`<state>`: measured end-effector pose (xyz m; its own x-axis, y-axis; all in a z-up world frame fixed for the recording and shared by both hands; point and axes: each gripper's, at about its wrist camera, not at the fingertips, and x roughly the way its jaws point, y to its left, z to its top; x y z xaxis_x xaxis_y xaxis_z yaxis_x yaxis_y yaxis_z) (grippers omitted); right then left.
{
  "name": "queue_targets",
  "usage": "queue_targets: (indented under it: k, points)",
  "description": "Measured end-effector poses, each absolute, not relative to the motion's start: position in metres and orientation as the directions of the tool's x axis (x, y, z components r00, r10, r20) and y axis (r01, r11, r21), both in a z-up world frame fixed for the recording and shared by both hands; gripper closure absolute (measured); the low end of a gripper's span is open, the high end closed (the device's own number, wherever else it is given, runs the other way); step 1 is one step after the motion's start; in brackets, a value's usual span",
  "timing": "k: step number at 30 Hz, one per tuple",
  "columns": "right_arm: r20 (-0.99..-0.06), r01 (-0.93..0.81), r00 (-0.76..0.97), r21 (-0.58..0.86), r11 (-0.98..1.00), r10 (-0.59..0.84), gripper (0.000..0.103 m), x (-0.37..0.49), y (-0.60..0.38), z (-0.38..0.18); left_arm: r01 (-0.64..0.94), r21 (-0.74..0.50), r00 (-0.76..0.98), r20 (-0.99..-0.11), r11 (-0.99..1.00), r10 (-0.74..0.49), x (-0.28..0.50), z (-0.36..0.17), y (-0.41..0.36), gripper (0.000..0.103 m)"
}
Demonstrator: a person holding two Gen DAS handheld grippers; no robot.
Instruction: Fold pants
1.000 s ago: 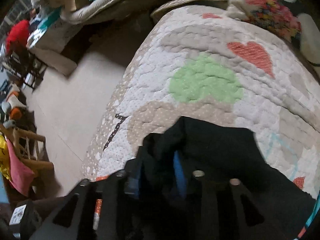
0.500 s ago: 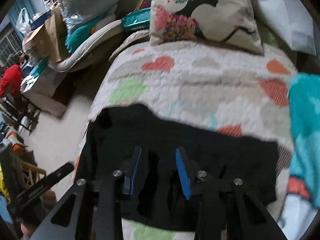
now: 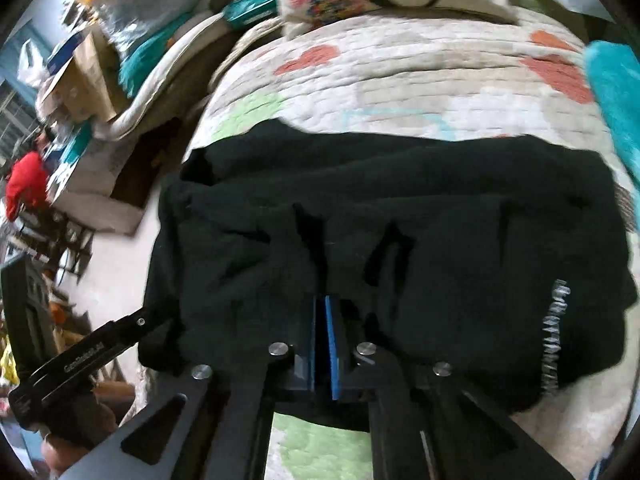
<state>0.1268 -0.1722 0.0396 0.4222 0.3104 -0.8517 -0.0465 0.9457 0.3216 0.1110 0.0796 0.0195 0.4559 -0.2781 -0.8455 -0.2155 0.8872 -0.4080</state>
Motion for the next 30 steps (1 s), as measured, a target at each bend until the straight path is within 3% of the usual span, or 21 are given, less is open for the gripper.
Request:
queue_targets:
  k: [6,10,13,20,23,30]
  points:
    - [-0.838,0.028,0.464,0.339,0.940,0.288,0.097,0.124,-0.196,0.050,-0.282,-0.469,0.489,-0.821,0.837,-0.295,0.105,0.024,0.096,0.059]
    - [-0.797,-0.101,0.475,0.372,0.923,0.373,0.097,0.137,-0.169,0.074,-0.311,-0.512,0.540,-0.789,0.801,-0.294,0.097,0.033,0.111,0.059]
    - [-0.794,-0.237,0.425,0.367,0.900,0.435,0.097,0.161,-0.124,0.086,-0.318,-0.486,0.500,-0.815,0.814,-0.292,0.100,0.023,0.106,0.059]
    - [-0.819,-0.359,0.235,0.426,0.830,0.523,0.097,0.219,-0.028,0.059,-0.310,-0.449,0.488,-0.832,0.838,-0.265,0.098,0.017,0.094,0.058]
    - [-0.893,-0.346,0.257,0.273,0.898,0.370,0.103,0.247,-0.009,0.033,-0.309,-0.445,0.485,-0.834,0.840,-0.264,0.100,0.017,0.093,0.058]
    - [-0.827,-0.299,0.452,0.214,0.930,0.335,0.096,0.242,-0.048,0.090,-0.314,-0.441,0.473,-0.841,0.840,-0.265,0.102,0.018,0.093,0.056]
